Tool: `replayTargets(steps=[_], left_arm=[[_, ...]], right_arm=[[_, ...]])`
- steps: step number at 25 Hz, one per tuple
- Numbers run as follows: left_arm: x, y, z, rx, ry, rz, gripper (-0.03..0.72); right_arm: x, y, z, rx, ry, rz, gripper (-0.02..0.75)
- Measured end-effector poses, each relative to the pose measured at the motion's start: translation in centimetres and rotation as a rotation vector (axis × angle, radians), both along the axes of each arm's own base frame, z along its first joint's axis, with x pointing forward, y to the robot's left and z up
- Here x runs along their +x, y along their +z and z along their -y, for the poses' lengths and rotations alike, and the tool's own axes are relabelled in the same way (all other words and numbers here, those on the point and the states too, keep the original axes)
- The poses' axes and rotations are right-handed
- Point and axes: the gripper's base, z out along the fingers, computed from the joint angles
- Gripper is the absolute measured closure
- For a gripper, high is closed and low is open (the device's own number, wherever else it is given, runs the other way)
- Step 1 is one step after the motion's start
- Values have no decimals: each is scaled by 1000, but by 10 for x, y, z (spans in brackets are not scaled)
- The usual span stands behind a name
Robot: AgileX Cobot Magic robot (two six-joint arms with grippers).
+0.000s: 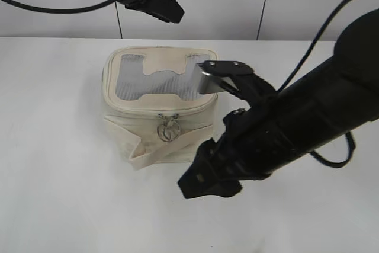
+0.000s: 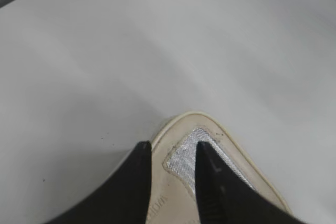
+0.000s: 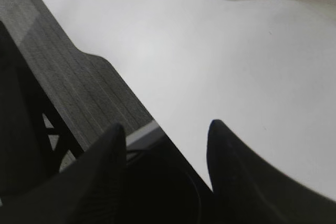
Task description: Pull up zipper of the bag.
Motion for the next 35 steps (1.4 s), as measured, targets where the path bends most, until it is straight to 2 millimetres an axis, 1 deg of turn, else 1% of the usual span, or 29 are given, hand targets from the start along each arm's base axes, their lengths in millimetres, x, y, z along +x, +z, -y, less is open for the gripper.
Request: replayTargets(steps=[3,4,5,7,9,10,11,12,13,14,15,17,18,20,22,25,27,29,31,35], left_arm=[[-21,19,-10,2,25,2,471],[-32,26,-16,7,37,4,472],[-43,28,-22,19,47,-1,473],[-74,44,-39,25,90,36,472],[-110,55,-59,43,149,76,472],[-132,61,-71,46,177,100,473],[-156,66,-84,50,209,119,473],[-176,67,-95,57,242,125,473],[-200,73,-108,48,279,156,473],[-224,76,-120,38,312,182,473],[-248,78,-134,26,351,212,473],[-294,78,-159,5,422,268,471],[-314,75,-170,7,455,281,465],[-347,64,-190,39,507,291,434],[-377,51,-206,55,535,305,399],[-404,34,-221,39,559,368,375],[-413,23,-224,18,563,394,372],[-414,8,-225,24,563,385,371],[-411,2,-224,32,561,374,370],[-403,2,-220,-20,566,436,370]], right_arm=[[-11,24,18,-81,-51,11,337],[-15,30,25,-116,-66,16,337],[-20,40,33,-143,-79,33,337],[-32,57,49,-193,-86,56,337],[-47,74,67,-224,-102,99,337],[-57,82,77,-230,-106,119,337],[-65,87,86,-241,-113,134,337],[-75,93,96,-239,-122,157,337],[-87,97,107,-240,-134,170,337],[-96,98,116,-248,-142,174,337],[-110,102,129,-240,-160,204,333],[-130,103,150,-237,-188,240,305],[-139,103,159,-243,-200,260,282],[-158,107,179,-216,-229,338,243],[-175,111,196,-165,-259,422,222],[-195,112,217,-95,-308,552,214],[-205,107,227,-54,-329,609,212],[-209,96,231,-40,-335,624,211],[-210,82,231,-40,-332,622,211],[-207,81,228,8,-342,671,214]])
